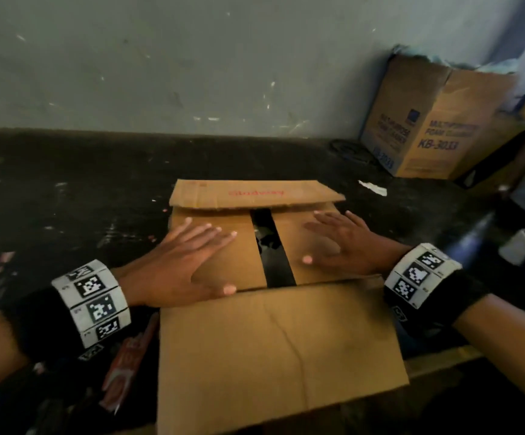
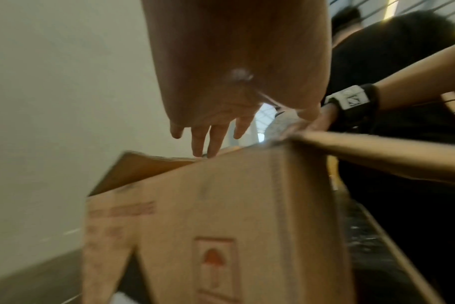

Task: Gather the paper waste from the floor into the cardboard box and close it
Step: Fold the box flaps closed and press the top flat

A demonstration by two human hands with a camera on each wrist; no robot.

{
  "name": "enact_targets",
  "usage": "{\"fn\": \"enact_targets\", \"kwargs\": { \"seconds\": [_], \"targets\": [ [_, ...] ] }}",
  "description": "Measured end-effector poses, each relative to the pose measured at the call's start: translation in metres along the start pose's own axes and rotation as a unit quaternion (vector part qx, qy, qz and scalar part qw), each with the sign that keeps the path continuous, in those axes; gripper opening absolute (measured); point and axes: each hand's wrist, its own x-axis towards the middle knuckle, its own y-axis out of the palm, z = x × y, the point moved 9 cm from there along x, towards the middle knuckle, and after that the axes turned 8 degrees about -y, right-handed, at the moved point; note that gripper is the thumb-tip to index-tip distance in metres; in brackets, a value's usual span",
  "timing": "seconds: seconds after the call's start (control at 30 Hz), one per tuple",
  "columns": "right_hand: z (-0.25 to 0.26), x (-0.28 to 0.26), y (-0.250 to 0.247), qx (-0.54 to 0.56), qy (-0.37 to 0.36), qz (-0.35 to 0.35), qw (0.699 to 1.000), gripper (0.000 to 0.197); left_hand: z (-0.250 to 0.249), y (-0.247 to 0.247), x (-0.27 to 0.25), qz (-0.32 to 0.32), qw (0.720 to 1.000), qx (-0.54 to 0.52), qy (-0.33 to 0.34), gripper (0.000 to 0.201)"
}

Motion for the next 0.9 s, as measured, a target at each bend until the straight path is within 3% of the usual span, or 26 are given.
{"fn": "enact_targets", "kwargs": {
  "seconds": [0.17, 0.3, 0.5, 0.63, 0.77, 0.9],
  "targets": [
    [0.073, -0.052, 0.033, -0.038, -0.124, 0.028, 0.991, 0.112, -0.063, 0.037, -0.041, 0.068, 0.99, 0.073, 0.096, 0.106],
    [0.103, -0.075, 0.072, -0.134, -0.181, 0.019, 0.974, 0.126, -0.085, 0.053, -0.063, 0.055, 0.985, 0.082, 0.143, 0.119],
    [0.103, -0.08, 0.071, -0.174, -0.161, -0.012, 0.971, 0.124, -0.081, 0.061, -0.077, 0.073, 0.987, 0.079, 0.121, 0.122],
    [0.105, -0.082, 0.059, -0.195, -0.165, 0.023, 0.966, 0.13, -0.088, 0.043, -0.076, 0.058, 0.984, 0.099, 0.14, 0.123],
    [0.116, -0.081, 0.082, -0.232, -0.159, 0.074, 0.957, 0.136, -0.096, 0.061, -0.083, 0.106, 0.981, 0.099, 0.13, 0.126],
    [0.113, -0.083, 0.078, -0.215, -0.135, 0.066, 0.965, 0.126, -0.094, 0.053, -0.086, 0.09, 0.987, 0.052, 0.12, 0.121]
  ]
}}
